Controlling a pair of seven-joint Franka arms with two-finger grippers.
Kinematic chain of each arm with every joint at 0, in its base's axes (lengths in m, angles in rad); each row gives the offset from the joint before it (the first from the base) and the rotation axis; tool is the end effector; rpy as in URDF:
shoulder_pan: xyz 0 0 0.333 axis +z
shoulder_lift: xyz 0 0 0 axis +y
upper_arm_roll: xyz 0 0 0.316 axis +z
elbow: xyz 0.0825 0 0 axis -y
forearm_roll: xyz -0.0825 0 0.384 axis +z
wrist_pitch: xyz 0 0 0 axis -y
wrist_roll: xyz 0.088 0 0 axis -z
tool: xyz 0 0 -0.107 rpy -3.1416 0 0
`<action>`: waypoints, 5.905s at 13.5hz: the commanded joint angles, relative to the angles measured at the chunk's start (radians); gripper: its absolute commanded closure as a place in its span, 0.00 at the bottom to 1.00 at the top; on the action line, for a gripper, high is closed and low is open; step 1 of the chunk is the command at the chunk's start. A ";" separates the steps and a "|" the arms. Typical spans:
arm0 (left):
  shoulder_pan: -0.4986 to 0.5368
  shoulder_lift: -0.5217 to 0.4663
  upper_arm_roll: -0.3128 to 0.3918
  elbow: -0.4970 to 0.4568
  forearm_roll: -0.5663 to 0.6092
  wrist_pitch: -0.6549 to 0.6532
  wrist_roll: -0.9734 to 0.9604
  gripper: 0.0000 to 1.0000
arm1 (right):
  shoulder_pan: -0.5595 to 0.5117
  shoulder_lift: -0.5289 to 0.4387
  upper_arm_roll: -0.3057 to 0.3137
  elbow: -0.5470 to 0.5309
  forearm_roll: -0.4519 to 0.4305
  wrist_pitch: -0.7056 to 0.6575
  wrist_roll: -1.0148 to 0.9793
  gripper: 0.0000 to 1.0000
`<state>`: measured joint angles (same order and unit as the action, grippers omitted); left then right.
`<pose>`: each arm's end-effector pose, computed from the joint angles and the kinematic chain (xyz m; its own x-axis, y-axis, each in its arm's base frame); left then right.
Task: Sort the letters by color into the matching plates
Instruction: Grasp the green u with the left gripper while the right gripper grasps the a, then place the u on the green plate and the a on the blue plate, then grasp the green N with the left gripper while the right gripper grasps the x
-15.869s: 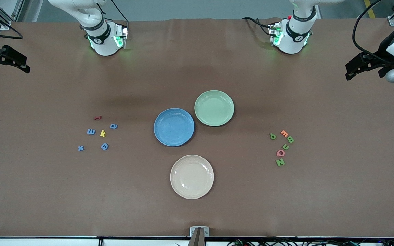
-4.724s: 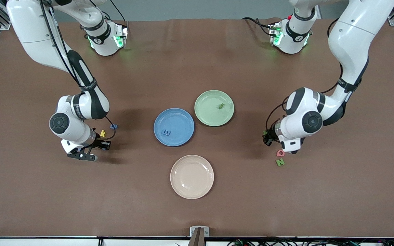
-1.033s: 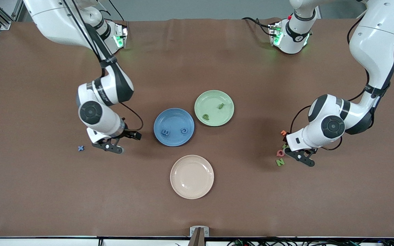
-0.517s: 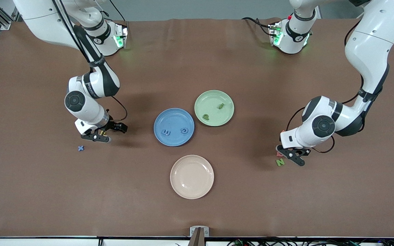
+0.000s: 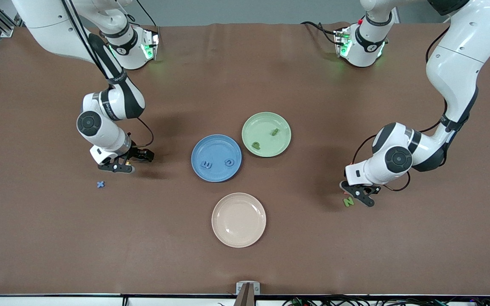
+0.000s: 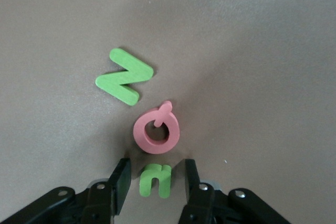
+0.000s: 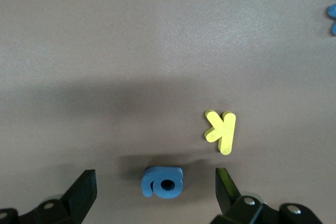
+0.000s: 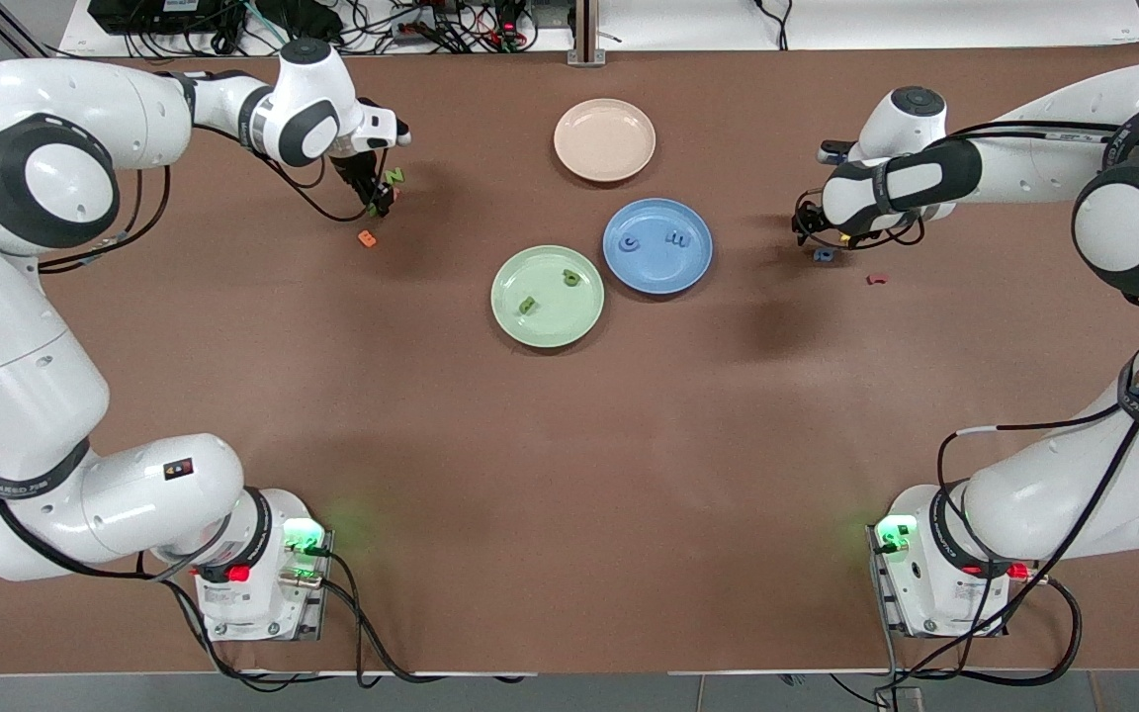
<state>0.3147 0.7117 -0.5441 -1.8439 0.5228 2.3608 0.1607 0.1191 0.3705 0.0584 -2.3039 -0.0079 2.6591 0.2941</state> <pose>0.6214 -0.1210 0.1779 0.7763 -0.6288 -0.0453 -0.6290 -0.7774 0.0115 0.5159 0.0939 0.1840 0.9934 -0.1130 -0.0191 -0.1132 -0.9935 -0.0126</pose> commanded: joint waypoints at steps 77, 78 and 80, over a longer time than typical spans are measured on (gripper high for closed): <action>-0.071 0.150 0.004 0.253 0.112 -0.031 -1.122 0.38 | -0.222 0.142 -0.063 0.370 0.017 -0.193 -0.585 0.00; -0.074 0.150 0.004 0.253 0.112 -0.031 -1.127 0.41 | -0.223 0.153 -0.063 0.370 0.017 -0.177 -0.602 0.00; -0.074 0.157 0.004 0.255 0.112 -0.031 -1.127 0.56 | -0.219 0.165 -0.064 0.368 0.017 -0.153 -0.606 0.00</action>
<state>0.2499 0.8560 -0.5453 -1.6041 0.6446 2.3267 -0.9652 -0.0924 0.5255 -0.0233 -1.9339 0.0181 2.4819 -0.2942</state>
